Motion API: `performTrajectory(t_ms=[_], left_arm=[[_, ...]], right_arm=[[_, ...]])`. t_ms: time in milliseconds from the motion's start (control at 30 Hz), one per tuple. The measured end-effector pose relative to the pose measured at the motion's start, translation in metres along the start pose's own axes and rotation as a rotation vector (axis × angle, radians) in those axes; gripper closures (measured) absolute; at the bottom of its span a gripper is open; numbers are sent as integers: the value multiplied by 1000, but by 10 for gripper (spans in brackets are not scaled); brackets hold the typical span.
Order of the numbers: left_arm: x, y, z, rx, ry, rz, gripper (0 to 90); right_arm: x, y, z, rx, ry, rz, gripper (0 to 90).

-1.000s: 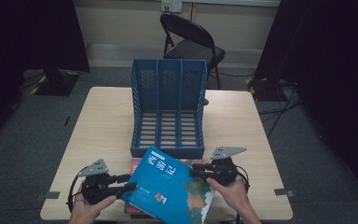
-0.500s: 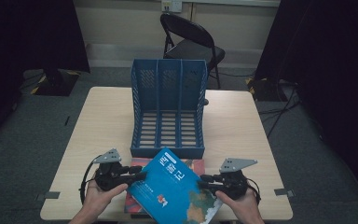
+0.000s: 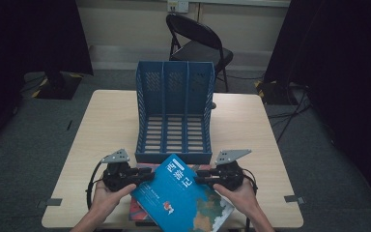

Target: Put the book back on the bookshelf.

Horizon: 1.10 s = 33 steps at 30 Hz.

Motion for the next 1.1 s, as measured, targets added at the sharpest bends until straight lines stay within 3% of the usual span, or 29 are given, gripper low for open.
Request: performTrajectory(t_ms=[67,133,267,300,433,500,567,667,700,767,900,1067,1100], left_arm=[[5,0,-4,-7,12,2,646],[13,-1,-9,29,8,0,628],[31,1,-22,35,10,14,580],[41,2,-30,56,17,8,549],[53,10,-39,31,11,11,540],[55,14,-45,53,-4,-9,540],[53,16,-53,55,-30,5,540],[52,17,-56,50,-21,5,526],[53,19,-54,12,-26,24,532],[52,20,-53,0,-23,43,542],[49,15,-50,28,-19,22,539],[42,10,-44,22,-17,26,552],[37,8,-38,15,-26,45,554]], right_arm=[[-1,0,-1,-7,3,-2,704],[-1,1,-2,-20,11,-1,706],[-1,0,-3,-21,16,-9,709],[-1,0,-4,-27,19,-7,710],[-2,0,-4,-31,21,-5,710],[-1,1,-4,-35,22,-6,710],[-1,0,-4,-33,23,-7,711],[-1,1,-4,-35,21,-4,711],[-1,1,-5,-40,22,-5,712],[-1,0,-5,-39,24,-16,713],[3,-4,-7,-34,18,-44,710],[13,-8,-17,-60,35,-65,704],[16,-10,-19,-62,34,-71,703]])
Point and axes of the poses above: each handheld gripper's, and its own axes: x roughly backward along the jaws, z roughly out of its top, y roughly to its right, the point moved 6 cm from there along -x, roughly forward along the jaws, and after that the axes turned 1 degree about -z, right-handed, at the moved point
